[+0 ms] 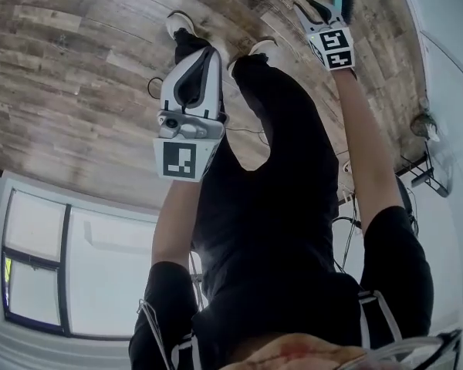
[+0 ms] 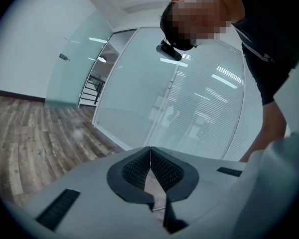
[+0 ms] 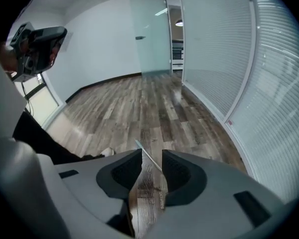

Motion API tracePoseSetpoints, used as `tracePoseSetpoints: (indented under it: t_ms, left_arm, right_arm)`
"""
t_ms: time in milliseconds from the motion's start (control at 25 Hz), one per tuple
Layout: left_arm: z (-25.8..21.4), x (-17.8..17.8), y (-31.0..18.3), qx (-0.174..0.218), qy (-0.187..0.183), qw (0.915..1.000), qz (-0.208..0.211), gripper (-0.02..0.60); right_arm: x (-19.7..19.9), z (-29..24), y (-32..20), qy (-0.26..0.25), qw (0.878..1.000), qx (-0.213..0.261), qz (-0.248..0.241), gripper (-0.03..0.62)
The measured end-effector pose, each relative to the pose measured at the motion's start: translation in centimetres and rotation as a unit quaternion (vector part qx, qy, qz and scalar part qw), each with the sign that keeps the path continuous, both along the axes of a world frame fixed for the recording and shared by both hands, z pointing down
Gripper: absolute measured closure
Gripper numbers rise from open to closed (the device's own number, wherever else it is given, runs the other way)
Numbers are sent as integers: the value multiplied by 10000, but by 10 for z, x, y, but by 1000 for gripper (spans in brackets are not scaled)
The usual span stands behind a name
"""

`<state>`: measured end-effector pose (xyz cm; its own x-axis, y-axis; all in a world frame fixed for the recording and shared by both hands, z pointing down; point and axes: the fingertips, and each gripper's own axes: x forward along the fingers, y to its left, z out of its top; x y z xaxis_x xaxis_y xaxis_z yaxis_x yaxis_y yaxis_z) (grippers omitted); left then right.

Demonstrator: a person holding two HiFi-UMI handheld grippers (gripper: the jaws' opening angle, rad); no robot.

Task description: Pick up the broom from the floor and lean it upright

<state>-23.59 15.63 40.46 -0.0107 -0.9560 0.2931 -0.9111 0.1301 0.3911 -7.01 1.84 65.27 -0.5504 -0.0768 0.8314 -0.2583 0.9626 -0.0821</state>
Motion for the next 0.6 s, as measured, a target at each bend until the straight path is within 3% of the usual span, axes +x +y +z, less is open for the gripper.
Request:
tracePoseSetpoints:
  t_ms: [320,440,600]
  left_arm:
    - [62,-21,-9,-90,-235,9997,-25,563]
    - [80,-7,-26,86,-574,9974,424,563]
    - [112,5,-35,38,-418,9971,637,563]
  right_arm:
    - [-5,99,6,260,9975,-94,-658,461]
    - [-3,132,2,384,9958,-149,-813,461]
    - [5,175,-6,508,9951,-176,-824,461]
